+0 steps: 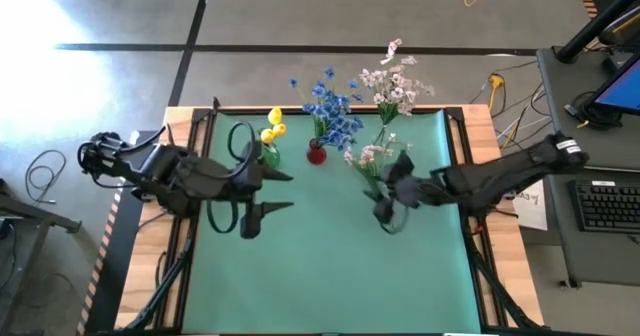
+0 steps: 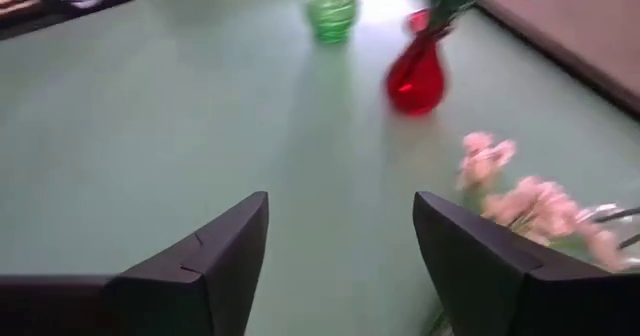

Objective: Sort flowers into vase by color
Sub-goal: Put the blue flower into the red vase

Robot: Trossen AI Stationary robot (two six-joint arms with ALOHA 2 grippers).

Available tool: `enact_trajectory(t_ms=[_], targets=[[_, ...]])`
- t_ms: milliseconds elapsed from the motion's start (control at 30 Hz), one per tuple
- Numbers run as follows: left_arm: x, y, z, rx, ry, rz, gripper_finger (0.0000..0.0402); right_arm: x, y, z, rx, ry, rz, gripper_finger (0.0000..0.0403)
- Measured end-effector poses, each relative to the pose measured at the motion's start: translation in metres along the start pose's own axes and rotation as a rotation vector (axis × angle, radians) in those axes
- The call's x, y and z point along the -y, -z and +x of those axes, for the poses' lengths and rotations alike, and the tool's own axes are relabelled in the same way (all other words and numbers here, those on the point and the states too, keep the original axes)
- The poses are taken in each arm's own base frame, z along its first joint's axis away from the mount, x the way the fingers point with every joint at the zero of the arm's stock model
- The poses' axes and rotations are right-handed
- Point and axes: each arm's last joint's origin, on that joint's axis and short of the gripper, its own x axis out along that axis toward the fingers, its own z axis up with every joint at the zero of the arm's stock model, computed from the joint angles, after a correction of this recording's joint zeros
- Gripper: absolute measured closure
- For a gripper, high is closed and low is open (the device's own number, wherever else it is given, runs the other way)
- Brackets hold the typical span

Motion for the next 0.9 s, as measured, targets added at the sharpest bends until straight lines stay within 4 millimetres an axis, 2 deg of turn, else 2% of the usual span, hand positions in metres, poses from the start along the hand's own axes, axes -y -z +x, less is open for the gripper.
enact_trajectory(t_ms=[133, 267, 400, 533, 667, 767, 900], targets=[[0.011, 0.006, -0.004, -0.038, 0.012, -0.032, 0.0166, 0.018, -0.012, 0.035, 0.024, 0.105, -0.020, 0.0189], [0.014, 0.023, -0.012, -0.123, -0.189, -0.070, 0.0170, 0.040, -0.032, 0.058, 0.104, 0.180, -0.003, 0.0218], [0.023, 0.041, -0.017, -0.219, -0.257, -0.102, 0.0171, 0.056, -0.048, 0.075, 0.163, 0.211, -0.029, 0.0247], [0.039, 0.050, -0.015, -0.228, -0.278, -0.081, 0.0171, 0.055, -0.065, 0.086, 0.224, 0.136, -0.039, 0.0273], [0.051, 0.056, -0.010, -0.223, -0.293, -0.051, 0.0171, 0.048, -0.076, 0.101, 0.208, 0.112, -0.082, 0.0293], [0.057, 0.059, -0.004, -0.230, -0.307, -0.038, 0.0171, 0.041, -0.081, 0.111, 0.171, 0.115, -0.115, 0.0305], [0.066, 0.066, 0.005, -0.264, -0.321, -0.020, 0.0171, 0.036, -0.082, 0.109, 0.053, 0.126, -0.142, 0.0318]])
